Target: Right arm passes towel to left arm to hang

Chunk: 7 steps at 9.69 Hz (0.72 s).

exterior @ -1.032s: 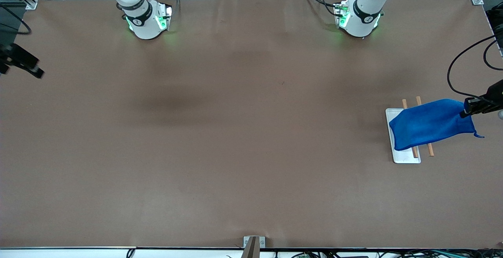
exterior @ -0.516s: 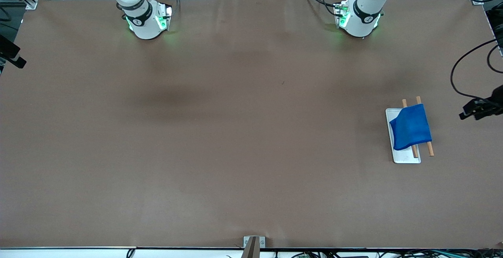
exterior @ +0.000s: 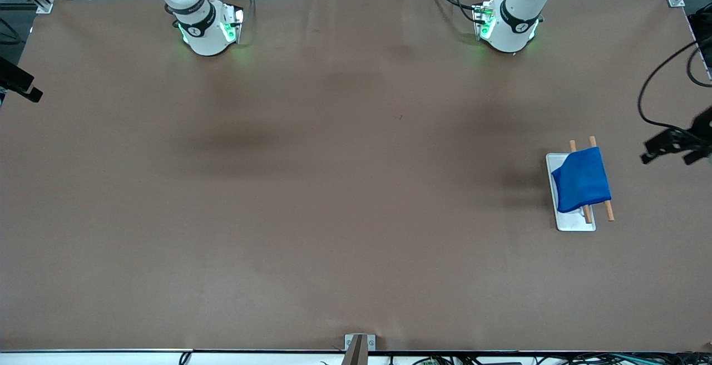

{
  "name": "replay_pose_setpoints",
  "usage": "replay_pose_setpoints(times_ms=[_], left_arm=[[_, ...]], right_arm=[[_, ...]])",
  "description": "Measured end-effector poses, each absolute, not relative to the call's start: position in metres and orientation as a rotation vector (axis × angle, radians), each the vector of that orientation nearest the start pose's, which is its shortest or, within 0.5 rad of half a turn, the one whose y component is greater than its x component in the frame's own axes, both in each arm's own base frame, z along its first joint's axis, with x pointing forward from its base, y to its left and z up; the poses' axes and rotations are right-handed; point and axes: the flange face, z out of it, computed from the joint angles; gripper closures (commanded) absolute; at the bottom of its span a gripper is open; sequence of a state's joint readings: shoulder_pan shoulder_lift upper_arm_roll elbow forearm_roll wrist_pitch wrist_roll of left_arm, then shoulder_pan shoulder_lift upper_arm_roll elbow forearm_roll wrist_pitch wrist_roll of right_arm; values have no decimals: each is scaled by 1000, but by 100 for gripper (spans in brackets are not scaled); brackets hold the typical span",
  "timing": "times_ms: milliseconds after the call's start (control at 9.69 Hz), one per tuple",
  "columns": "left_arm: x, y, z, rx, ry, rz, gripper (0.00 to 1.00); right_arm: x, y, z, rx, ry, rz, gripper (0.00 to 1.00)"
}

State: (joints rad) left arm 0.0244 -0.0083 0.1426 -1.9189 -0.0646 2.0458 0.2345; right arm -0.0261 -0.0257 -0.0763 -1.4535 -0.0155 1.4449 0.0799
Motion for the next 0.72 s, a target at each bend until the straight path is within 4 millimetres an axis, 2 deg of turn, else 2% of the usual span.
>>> replay_pose_setpoints(times_ms=[103, 206, 516, 722], left_arm=[[557, 60, 527, -3154, 100, -191, 0], [549, 39, 551, -3149, 121, -158, 0], [538, 7, 629, -3149, 151, -147, 0], [529, -9, 671, -3149, 145, -134, 0]], right_arm=[[530, -57, 682, -3142, 290, -26, 0], [530, -57, 681, -3142, 290, -24, 0], [531, -57, 680, -3142, 291, -22, 0], [534, -57, 677, -3142, 290, -34, 0]])
